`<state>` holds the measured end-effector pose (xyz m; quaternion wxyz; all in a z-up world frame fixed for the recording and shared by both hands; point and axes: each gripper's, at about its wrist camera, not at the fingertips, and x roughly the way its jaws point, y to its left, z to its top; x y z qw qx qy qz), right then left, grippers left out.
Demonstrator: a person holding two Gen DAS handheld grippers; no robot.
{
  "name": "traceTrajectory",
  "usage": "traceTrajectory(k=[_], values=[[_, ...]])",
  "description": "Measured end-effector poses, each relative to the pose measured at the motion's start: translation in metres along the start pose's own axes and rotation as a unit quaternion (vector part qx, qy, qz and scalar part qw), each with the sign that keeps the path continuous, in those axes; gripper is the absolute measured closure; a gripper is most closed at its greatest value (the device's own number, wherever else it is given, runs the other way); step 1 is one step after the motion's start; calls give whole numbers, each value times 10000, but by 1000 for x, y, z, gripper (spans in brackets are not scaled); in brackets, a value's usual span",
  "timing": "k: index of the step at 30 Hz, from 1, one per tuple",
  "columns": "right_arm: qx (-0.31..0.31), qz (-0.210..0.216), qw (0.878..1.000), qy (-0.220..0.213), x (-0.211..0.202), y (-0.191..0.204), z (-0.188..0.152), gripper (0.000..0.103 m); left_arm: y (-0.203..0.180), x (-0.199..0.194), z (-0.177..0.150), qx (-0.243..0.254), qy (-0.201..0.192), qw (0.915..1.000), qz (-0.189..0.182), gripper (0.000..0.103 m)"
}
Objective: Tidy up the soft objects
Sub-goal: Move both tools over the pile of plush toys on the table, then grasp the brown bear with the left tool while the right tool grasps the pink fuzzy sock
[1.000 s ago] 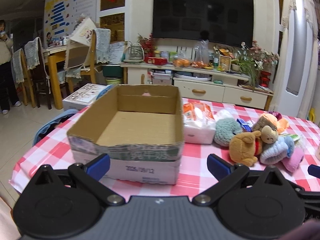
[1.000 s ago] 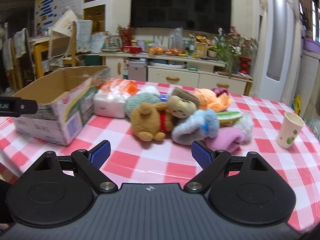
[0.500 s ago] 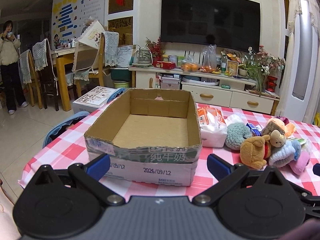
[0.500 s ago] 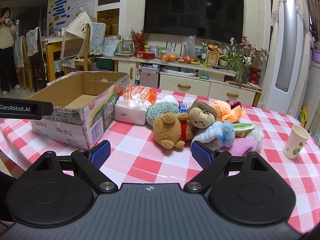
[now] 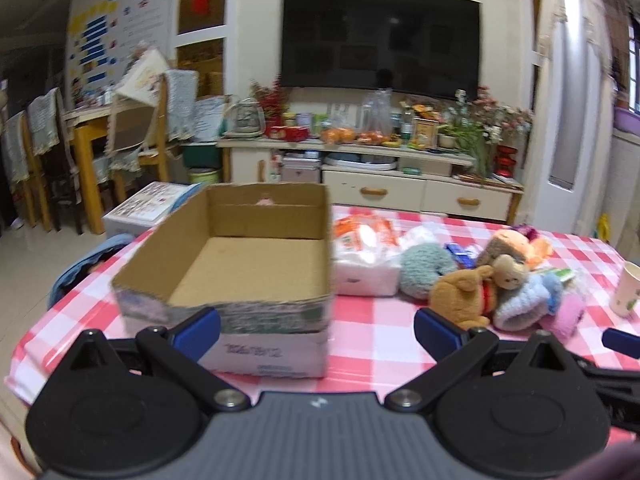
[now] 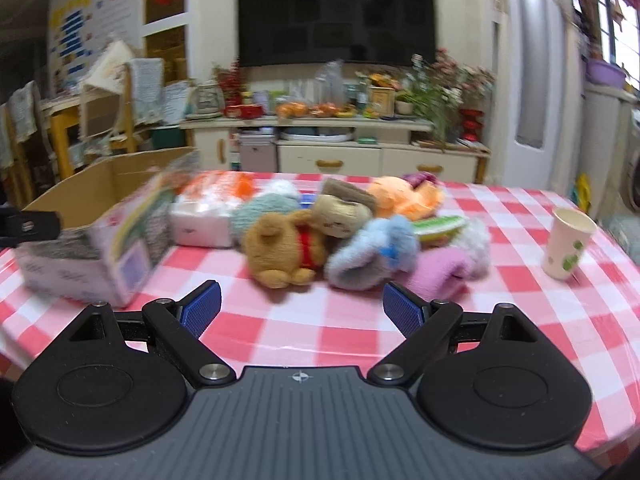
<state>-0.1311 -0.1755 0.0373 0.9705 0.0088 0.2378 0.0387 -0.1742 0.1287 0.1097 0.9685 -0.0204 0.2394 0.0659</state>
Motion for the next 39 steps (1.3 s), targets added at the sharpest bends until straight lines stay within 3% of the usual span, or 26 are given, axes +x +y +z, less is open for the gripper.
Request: traceTrajectory(k=[10, 15, 23, 35, 39], values=[[549, -638, 9964, 138, 29, -60, -3, 0, -58, 25, 8, 652, 152, 9952, -708, 1], [885, -621, 9938, 276, 44, -85, -3, 0, -85, 55, 10, 846, 405, 9895, -1104, 1], [930, -546, 9922, 620, 79, -108, 5, 0, -122, 113, 12, 1296, 653, 9745, -1711, 6], [998, -481, 9893, 954, 109, -109, 13, 0, -125, 169, 16, 1028, 1033, 9752, -1666, 7], [990, -486, 9892, 968, 111, -108, 14, 0, -125, 180, 18, 927, 1174, 9736, -1722, 16]])
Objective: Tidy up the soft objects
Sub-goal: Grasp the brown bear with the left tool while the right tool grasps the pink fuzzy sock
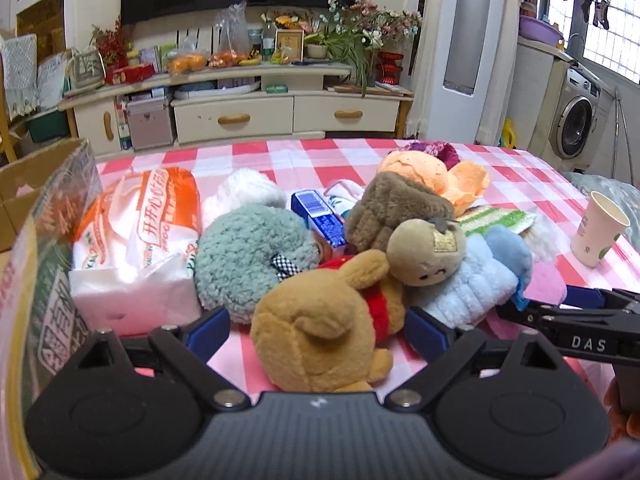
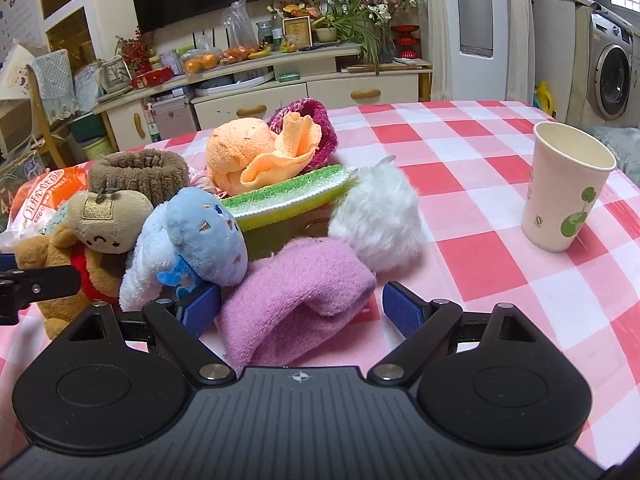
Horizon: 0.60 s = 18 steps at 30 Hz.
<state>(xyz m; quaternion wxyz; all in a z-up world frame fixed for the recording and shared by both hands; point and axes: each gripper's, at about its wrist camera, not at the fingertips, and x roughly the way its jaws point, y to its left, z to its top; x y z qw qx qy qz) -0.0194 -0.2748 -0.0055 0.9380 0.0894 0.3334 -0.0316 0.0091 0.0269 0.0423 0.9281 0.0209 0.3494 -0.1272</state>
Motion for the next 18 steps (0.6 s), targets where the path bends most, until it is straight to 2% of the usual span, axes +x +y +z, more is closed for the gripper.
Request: traceTrajectory(k=[1, 4, 7, 18], values=[[15, 11, 10000, 10, 2, -1, 1, 0, 1, 3, 0, -29, 43, 10000, -13, 21], [68, 61, 10000, -2, 2, -2, 2, 4, 2, 9, 1, -136, 140, 9998, -68, 27], [53, 39, 10000, -21, 4, -1, 2, 6, 4, 11, 0, -277, 193, 9993, -189, 30], [-9, 102, 9999, -133, -6, -2, -3, 21, 9, -9, -9, -454, 213, 9987, -79, 34]])
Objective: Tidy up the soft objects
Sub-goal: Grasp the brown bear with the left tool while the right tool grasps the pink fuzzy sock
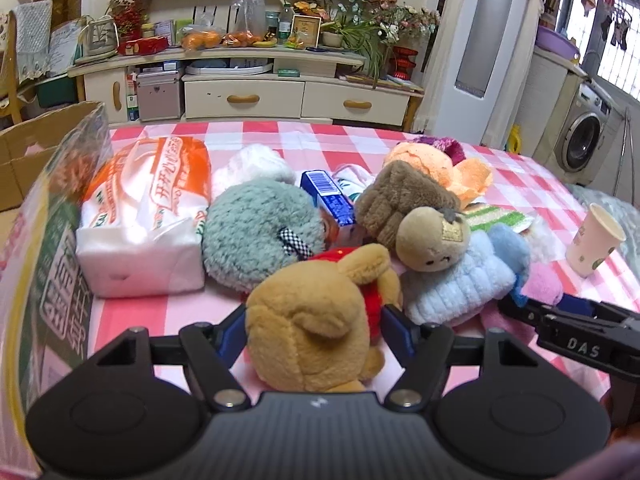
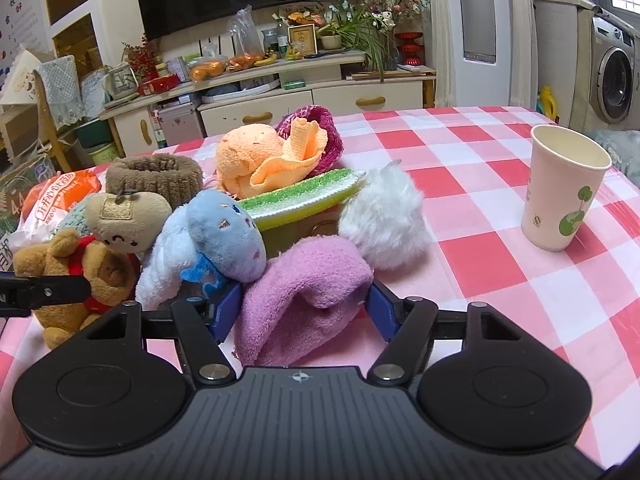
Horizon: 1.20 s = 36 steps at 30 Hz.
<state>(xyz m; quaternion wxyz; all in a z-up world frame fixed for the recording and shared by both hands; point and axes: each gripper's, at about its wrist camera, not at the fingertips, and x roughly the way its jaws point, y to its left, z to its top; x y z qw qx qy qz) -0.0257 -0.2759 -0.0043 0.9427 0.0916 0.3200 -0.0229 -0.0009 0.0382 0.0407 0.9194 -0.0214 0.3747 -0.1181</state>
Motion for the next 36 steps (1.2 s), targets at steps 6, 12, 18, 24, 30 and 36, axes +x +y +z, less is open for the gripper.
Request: traceTrajectory(k=[6, 12, 18, 24, 30, 36], values=[[-71, -72, 9999, -57, -11, 0, -8, 27, 3, -20, -4, -107, -142, 9998, -126, 34], [-187, -156, 9996, -115, -23, 5, -16, 33, 7, -39, -7, -172, -303, 9991, -261, 34], [-367, -286, 9986, -230, -37, 16, -26, 36, 14, -59, -4, -183, -614, 9975, -298, 34], [-639, -276, 9972, -278, -46, 28, -33, 42, 26, -76, -2, -278, -874, 9953, -304, 33], [-752, -329, 9952, -530, -59, 35, -32, 48, 40, -91, 3, -457, -1124, 9921, -314, 33], [-844, -315, 9935, -695, -64, 44, -25, 50, 55, -105, 5, -613, -1337, 9887, -297, 33]])
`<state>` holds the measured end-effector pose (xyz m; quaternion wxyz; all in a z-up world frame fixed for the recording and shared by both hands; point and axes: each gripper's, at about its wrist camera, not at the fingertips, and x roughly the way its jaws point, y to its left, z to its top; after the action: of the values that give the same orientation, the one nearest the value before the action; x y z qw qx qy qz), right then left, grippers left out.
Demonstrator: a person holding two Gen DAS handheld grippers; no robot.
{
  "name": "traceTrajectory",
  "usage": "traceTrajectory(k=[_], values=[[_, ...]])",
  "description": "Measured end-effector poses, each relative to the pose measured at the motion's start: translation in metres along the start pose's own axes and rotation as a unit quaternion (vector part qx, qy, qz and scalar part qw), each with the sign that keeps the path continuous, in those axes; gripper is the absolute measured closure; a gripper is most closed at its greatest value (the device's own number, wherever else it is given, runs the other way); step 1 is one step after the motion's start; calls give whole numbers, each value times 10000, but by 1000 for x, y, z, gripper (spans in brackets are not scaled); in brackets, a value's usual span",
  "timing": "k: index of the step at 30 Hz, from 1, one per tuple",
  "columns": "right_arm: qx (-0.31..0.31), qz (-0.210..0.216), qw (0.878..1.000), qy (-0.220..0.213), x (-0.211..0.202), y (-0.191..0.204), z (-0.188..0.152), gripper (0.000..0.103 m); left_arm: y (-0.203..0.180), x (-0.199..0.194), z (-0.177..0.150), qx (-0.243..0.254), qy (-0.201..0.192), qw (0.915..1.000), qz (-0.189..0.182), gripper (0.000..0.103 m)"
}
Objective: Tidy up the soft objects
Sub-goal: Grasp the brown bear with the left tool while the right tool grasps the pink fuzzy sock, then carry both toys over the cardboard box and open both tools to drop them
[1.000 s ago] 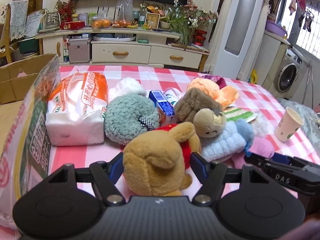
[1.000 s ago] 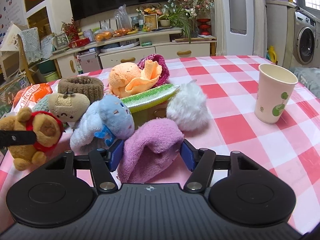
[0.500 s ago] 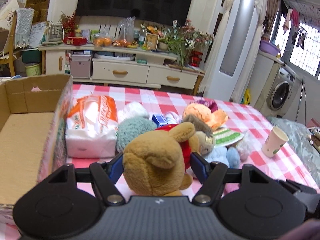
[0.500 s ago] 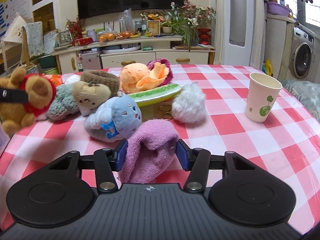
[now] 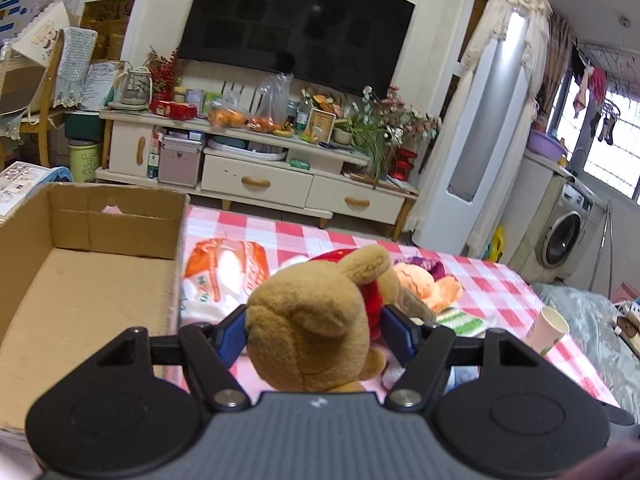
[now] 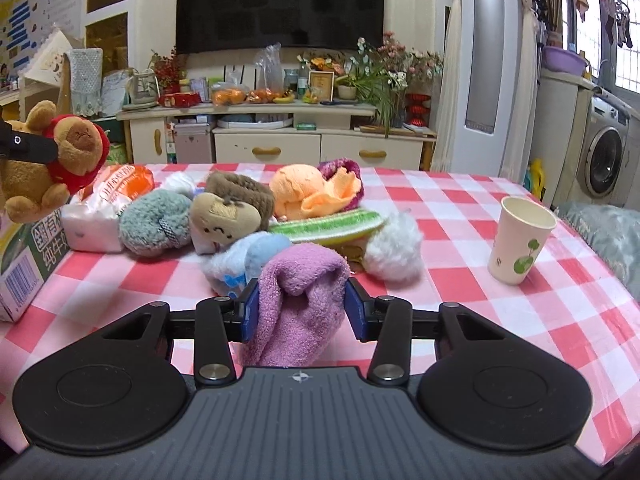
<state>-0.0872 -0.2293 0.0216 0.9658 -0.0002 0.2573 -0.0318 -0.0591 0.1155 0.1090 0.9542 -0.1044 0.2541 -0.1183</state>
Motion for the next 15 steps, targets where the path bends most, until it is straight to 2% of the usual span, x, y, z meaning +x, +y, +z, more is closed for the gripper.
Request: traceTrajectory(k=[9, 15], values=[[-74, 147, 9991, -379, -13, 15, 19, 53, 23, -15, 7, -221, -227, 9994, 113, 33], [-114, 517, 9966, -628, -22, 37, 38, 53, 41, -23, 10, -385, -328, 9984, 270, 33]])
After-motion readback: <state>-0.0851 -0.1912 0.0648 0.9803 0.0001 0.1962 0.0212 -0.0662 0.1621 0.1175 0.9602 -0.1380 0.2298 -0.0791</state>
